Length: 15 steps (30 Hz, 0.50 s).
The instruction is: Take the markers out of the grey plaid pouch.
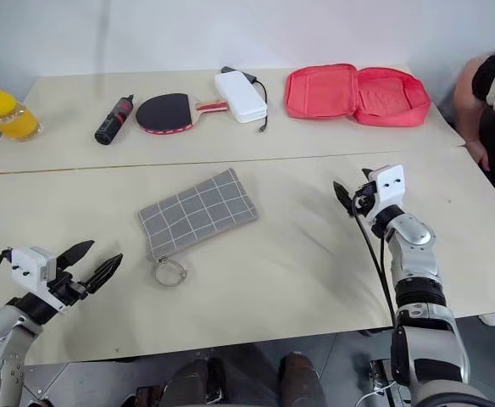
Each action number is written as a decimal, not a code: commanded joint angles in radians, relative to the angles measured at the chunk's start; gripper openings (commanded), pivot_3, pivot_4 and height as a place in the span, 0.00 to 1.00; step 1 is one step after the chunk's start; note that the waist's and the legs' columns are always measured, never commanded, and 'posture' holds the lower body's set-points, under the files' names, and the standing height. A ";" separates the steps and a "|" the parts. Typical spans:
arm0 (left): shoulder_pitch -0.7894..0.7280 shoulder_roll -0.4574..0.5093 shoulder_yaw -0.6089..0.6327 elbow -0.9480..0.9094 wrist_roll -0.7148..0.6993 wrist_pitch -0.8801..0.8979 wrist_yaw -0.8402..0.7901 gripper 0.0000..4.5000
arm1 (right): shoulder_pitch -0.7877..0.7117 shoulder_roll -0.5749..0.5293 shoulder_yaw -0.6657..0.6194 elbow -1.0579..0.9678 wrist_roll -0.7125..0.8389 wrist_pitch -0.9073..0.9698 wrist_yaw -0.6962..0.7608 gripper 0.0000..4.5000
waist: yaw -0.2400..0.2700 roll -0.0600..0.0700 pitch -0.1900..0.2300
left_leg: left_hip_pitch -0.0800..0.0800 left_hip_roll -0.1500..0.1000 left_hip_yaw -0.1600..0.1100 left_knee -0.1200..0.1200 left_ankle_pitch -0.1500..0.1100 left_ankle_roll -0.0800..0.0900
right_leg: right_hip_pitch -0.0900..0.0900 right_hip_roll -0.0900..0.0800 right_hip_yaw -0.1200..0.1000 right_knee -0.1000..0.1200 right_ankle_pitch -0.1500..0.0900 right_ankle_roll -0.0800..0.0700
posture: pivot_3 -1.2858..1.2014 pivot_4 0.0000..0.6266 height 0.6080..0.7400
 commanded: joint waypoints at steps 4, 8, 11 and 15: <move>0.005 0.009 0.001 -0.036 0.047 -0.059 0.019 0.85 | 0.002 -0.003 0.000 -0.063 0.001 -0.009 0.010 0.90 | -0.001 0.000 0.000 | 0.000 0.000 0.000 0.000 0.000 0.000 | 0.000 0.000 0.000 0.000 0.000 0.000 | 0.52 0.24 1.00; 0.001 0.012 -0.006 -0.045 0.021 -0.044 -0.004 0.85 | 0.005 0.002 0.009 -0.096 0.005 0.006 0.019 0.90 | -0.001 0.000 0.000 | 0.000 0.000 0.000 0.000 0.000 0.000 | 0.000 0.000 0.000 0.000 0.000 0.000 | 0.52 0.24 1.00; -0.008 0.010 -0.002 -0.029 0.012 -0.060 -0.024 0.85 | 0.009 0.023 0.018 -0.146 0.021 0.034 0.039 0.90 | -0.001 0.000 0.000 | 0.000 0.000 0.000 0.000 0.000 0.000 | 0.000 0.000 0.000 0.000 0.000 0.000 | 0.52 0.24 1.00; -0.030 0.010 0.011 -0.015 -0.016 -0.068 -0.052 0.85 | 0.017 0.047 0.045 -0.219 0.026 0.065 0.077 0.78 | -0.001 0.000 0.000 | 0.000 0.000 0.000 0.000 0.000 0.000 | 0.000 0.000 0.000 0.000 0.000 0.000 | 0.52 0.24 1.00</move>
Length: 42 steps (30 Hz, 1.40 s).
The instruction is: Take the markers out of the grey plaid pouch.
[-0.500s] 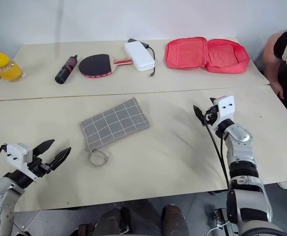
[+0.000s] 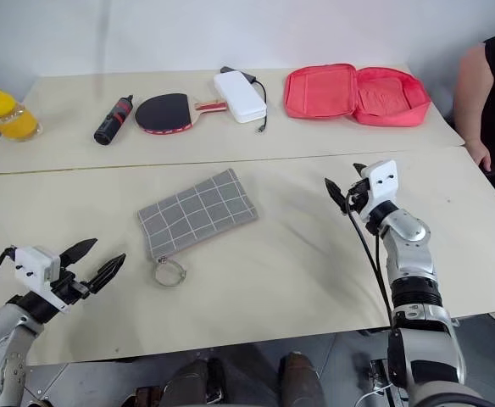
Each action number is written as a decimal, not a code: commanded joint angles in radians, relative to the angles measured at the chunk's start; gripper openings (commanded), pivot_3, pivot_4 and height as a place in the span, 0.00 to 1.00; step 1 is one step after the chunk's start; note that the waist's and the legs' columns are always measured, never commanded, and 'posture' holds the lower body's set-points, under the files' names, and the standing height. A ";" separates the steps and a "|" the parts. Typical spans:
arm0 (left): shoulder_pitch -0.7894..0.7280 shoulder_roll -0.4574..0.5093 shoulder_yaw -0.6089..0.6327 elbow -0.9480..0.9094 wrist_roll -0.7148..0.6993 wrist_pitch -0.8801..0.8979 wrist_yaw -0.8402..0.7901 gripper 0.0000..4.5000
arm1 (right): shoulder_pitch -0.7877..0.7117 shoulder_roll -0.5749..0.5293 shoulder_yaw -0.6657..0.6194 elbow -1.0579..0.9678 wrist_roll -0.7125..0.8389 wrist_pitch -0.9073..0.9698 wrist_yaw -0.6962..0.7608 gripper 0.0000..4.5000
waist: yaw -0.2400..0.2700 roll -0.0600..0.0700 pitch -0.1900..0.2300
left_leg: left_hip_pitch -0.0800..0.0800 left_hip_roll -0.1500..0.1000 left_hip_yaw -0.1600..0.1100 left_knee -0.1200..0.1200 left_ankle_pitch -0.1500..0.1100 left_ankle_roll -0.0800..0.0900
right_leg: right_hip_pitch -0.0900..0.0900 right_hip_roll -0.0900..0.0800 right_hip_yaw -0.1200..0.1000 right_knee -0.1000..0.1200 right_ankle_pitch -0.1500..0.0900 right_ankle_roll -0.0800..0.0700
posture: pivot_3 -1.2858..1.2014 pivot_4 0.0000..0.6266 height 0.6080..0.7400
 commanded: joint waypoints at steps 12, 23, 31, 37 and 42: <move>-0.140 0.047 -0.046 0.172 0.153 -0.249 -0.009 0.85 | -0.066 0.297 0.153 -0.144 -0.026 0.032 -0.045 0.01 | -0.017 0.000 0.000 | 0.000 0.000 0.000 -0.001 0.000 0.000 | -0.001 0.000 0.000 0.001 0.000 0.000 | 0.52 0.24 1.00; -0.160 0.130 -0.084 0.276 0.209 -0.476 -0.097 0.85 | -0.077 0.385 0.263 -0.035 -0.139 0.032 -0.074 0.01 | -0.024 0.000 0.000 | 0.000 0.000 0.000 -0.001 0.000 0.000 | -0.001 0.000 -0.001 0.002 0.000 0.000 | 0.52 0.24 1.00; -0.166 0.179 -0.163 0.369 0.337 -0.714 -0.105 0.85 | -0.047 0.361 0.297 -0.026 -0.176 0.052 -0.052 0.01 | -0.023 0.000 0.000 | 0.000 0.000 0.001 -0.002 0.000 -0.001 | -0.002 0.000 0.000 0.001 0.000 0.000 | 0.52 0.24 1.00; -0.221 0.196 -0.213 0.458 0.456 -0.826 -0.029 0.85 | -0.050 0.331 0.299 -0.016 -0.211 0.060 -0.074 0.01 | -0.022 0.000 0.000 | 0.000 0.000 0.001 -0.001 0.000 -0.001 | -0.002 0.000 0.000 0.002 0.000 0.000 | 0.52 0.24 1.00; -0.269 0.198 -0.271 0.519 0.535 -0.879 0.030 0.85 | -0.041 0.334 0.295 -0.035 -0.204 0.068 -0.068 0.01 | -0.019 0.001 -0.001 | 0.000 0.000 0.001 -0.001 0.000 0.000 | -0.001 0.000 -0.001 0.002 0.000 0.000 | 0.52 0.24 1.00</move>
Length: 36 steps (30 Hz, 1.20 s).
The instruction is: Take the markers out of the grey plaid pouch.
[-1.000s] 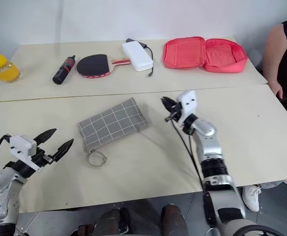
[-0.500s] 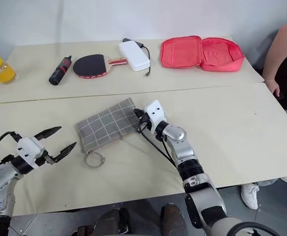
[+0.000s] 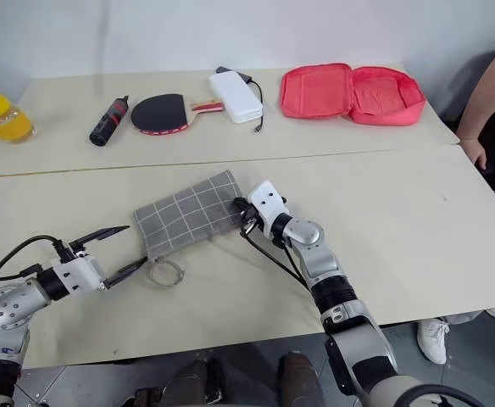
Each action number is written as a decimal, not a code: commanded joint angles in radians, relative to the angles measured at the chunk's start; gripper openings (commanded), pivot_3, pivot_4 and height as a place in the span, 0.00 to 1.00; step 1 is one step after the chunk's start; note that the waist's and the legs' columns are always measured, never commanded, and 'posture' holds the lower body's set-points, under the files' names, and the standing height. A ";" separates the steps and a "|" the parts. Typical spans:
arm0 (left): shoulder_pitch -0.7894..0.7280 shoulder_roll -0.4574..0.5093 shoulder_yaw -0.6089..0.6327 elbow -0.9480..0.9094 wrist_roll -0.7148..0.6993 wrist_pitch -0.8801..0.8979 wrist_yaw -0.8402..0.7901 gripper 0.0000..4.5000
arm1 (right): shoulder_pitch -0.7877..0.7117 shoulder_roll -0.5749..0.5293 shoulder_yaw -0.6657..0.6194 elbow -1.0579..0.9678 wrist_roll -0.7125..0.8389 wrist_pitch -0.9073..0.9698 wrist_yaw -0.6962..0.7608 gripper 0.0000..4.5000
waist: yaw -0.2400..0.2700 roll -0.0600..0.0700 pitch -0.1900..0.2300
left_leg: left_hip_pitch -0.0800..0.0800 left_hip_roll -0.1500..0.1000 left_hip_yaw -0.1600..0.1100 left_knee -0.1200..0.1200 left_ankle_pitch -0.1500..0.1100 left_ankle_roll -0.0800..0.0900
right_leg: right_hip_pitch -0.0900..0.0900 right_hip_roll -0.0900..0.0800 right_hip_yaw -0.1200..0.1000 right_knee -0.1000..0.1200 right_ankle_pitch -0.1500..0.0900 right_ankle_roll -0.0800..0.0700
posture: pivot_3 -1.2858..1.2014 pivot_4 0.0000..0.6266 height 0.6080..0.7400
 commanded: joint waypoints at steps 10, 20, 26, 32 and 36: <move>-0.075 -0.015 -0.140 0.073 0.072 -0.018 0.074 0.76 | 0.024 -0.003 -0.003 -0.057 0.008 0.017 0.007 0.00 | 0.003 0.003 -0.002 | 0.000 0.000 0.000 0.001 0.001 0.000 | 0.001 0.000 0.000 0.002 0.000 0.000 | 0.52 0.24 1.00; -0.066 0.000 -0.159 0.077 0.032 -0.017 0.061 0.06 | 0.031 -0.029 -0.006 -0.088 0.011 0.012 0.027 0.00 | 0.001 0.004 -0.002 | 0.000 0.000 0.000 0.000 0.001 0.000 | 0.000 0.000 0.000 0.001 0.000 0.000 | 0.52 0.24 1.00; -0.056 -0.013 -0.169 0.023 0.014 0.023 0.064 0.00 | 0.060 -0.093 -0.047 -0.281 0.151 0.148 0.173 0.04 | 0.001 0.004 -0.002 | 0.000 0.000 -0.001 -0.001 0.001 0.000 | 0.000 -0.001 0.000 0.000 0.000 0.000 | 0.52 0.24 1.00; -0.061 -0.095 -0.190 -0.071 0.063 0.111 0.135 0.00 | 0.144 -0.174 -0.056 -0.664 0.424 0.574 0.287 0.44 | 0.015 0.004 -0.002 | 0.000 -0.001 -0.001 -0.001 0.000 0.001 | 0.001 -0.001 0.000 -0.001 0.000 0.000 | 0.52 0.24 1.00; -0.082 -0.172 -0.241 -0.096 0.119 0.158 0.176 0.00 | 0.212 -0.211 0.004 -0.783 0.499 0.751 0.305 0.74 | 0.039 0.004 -0.003 | 0.000 -0.001 -0.002 0.000 0.000 0.001 | 0.002 -0.001 -0.001 -0.002 0.000 0.000 | 0.52 0.24 1.00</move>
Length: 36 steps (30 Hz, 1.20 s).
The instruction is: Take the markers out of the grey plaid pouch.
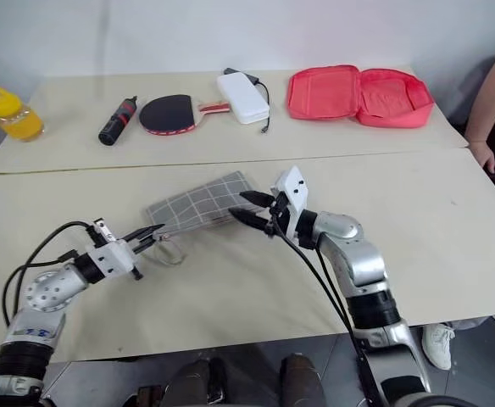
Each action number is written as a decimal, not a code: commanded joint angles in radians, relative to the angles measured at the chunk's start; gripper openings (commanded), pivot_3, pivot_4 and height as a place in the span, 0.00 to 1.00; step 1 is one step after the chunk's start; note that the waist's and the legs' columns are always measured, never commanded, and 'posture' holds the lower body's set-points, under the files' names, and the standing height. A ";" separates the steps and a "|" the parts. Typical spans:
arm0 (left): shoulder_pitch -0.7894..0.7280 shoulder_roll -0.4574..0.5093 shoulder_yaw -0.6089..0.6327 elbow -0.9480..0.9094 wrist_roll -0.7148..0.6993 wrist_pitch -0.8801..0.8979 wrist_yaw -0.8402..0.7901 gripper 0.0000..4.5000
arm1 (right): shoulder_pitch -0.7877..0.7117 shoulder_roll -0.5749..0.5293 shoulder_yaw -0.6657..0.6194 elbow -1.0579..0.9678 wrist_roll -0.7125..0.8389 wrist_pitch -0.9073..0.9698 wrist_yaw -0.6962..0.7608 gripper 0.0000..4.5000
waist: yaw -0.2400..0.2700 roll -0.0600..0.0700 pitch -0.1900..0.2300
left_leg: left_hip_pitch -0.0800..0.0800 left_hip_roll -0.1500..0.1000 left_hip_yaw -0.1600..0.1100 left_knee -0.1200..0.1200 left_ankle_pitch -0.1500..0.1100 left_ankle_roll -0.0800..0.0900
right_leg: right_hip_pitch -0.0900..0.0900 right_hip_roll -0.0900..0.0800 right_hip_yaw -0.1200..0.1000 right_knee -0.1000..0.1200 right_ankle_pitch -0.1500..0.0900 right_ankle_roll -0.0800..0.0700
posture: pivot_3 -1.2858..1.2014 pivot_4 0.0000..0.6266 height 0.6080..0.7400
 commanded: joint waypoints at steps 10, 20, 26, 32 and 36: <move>-0.016 -0.077 -0.111 -0.120 0.087 0.150 0.034 0.00 | 0.048 0.144 0.104 0.011 0.007 0.137 -0.139 0.74 | 0.022 0.000 -0.001 | 0.000 0.000 0.001 0.000 0.000 0.000 | -0.001 0.000 0.000 -0.001 0.000 0.000 | 0.52 0.24 1.00; -0.014 -0.085 -0.131 -0.168 0.106 0.194 0.048 0.00 | 0.021 0.155 0.120 0.072 -0.022 0.111 -0.111 0.23 | 0.022 0.000 -0.001 | -0.001 0.000 0.001 0.000 0.000 0.000 | -0.001 0.000 0.000 -0.001 0.000 0.000 | 0.52 0.24 1.00; -0.002 -0.044 -0.099 -0.168 0.077 0.184 0.043 0.00 | 0.037 0.048 0.093 0.106 -0.074 0.045 -0.075 0.00 | 0.021 0.000 -0.001 | -0.001 0.000 0.001 0.000 -0.001 0.000 | -0.001 0.000 0.000 -0.003 0.000 0.000 | 0.52 0.24 1.00; 0.024 0.027 -0.054 -0.159 -0.026 0.171 -0.019 0.00 | -0.016 -0.134 -0.011 0.243 -0.114 -0.054 -0.033 0.00 | 0.012 0.000 -0.001 | 0.000 0.001 0.002 0.000 -0.001 0.000 | -0.001 0.001 0.000 -0.003 0.000 0.000 | 0.52 0.24 1.00; 0.039 0.051 -0.037 -0.157 -0.084 0.171 -0.057 0.00 | -0.067 -0.210 -0.047 0.344 -0.142 -0.132 -0.008 0.00 | 0.007 0.000 0.000 | -0.001 0.001 0.002 -0.001 -0.001 0.000 | -0.002 0.001 0.000 -0.003 0.000 0.000 | 0.52 0.24 1.00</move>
